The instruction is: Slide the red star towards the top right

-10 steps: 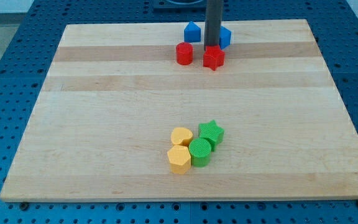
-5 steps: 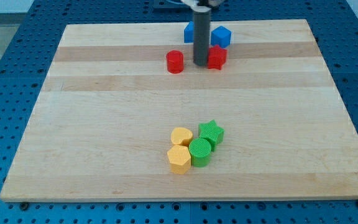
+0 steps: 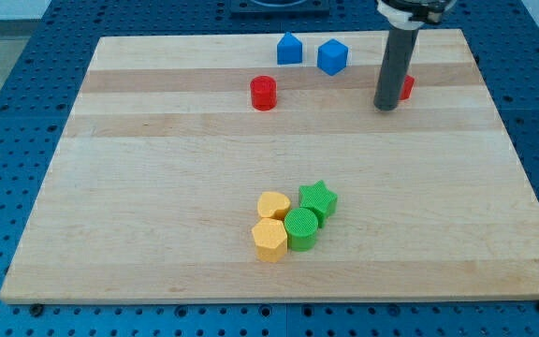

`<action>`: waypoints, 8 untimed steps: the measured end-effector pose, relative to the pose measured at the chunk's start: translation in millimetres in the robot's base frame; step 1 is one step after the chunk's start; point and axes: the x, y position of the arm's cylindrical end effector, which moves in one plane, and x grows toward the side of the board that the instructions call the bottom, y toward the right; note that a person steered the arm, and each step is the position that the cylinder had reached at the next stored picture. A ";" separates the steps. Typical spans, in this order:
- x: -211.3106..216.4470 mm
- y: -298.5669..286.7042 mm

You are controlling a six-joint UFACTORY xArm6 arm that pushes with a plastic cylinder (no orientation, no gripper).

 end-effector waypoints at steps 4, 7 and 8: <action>-55.6 13.4; -68.3 -18.6; -77.4 -16.5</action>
